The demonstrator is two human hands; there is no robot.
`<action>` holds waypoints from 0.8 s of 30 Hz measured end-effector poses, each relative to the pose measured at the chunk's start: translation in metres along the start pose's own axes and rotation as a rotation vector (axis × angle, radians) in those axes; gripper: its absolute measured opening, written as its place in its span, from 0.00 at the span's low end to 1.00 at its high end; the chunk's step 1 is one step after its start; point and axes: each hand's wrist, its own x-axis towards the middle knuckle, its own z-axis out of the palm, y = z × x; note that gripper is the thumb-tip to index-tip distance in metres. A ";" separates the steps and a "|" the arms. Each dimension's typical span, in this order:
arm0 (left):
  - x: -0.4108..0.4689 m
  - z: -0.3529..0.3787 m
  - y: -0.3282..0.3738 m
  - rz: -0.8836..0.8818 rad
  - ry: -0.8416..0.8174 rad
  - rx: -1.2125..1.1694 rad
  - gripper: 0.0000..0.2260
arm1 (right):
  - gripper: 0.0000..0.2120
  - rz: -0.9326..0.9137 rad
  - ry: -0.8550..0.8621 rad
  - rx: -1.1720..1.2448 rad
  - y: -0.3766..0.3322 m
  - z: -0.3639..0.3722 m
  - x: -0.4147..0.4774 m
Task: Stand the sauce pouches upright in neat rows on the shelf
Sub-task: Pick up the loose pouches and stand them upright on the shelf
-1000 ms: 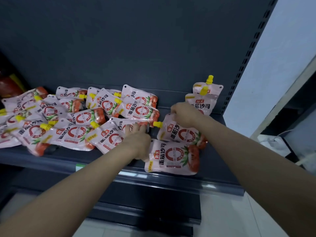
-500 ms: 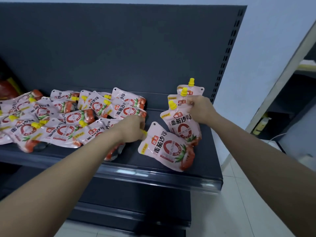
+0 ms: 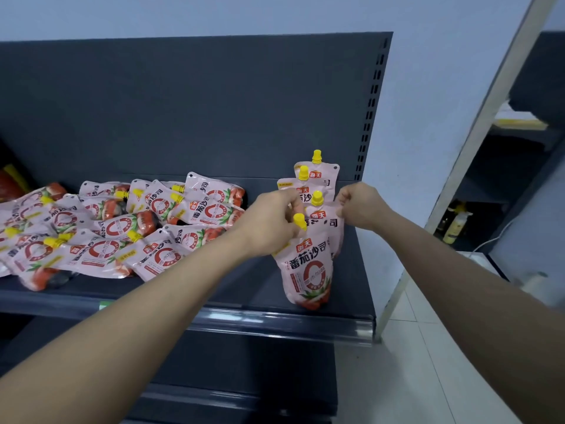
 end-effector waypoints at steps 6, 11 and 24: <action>-0.006 0.009 0.019 0.046 -0.047 0.043 0.07 | 0.08 -0.013 -0.015 -0.007 0.000 -0.005 -0.005; -0.005 0.018 0.027 0.069 -0.067 0.016 0.06 | 0.05 0.006 -0.013 -0.030 0.003 -0.009 -0.008; -0.006 -0.008 0.023 -0.034 -0.263 -0.127 0.17 | 0.14 -0.087 0.070 -0.007 -0.020 -0.036 -0.011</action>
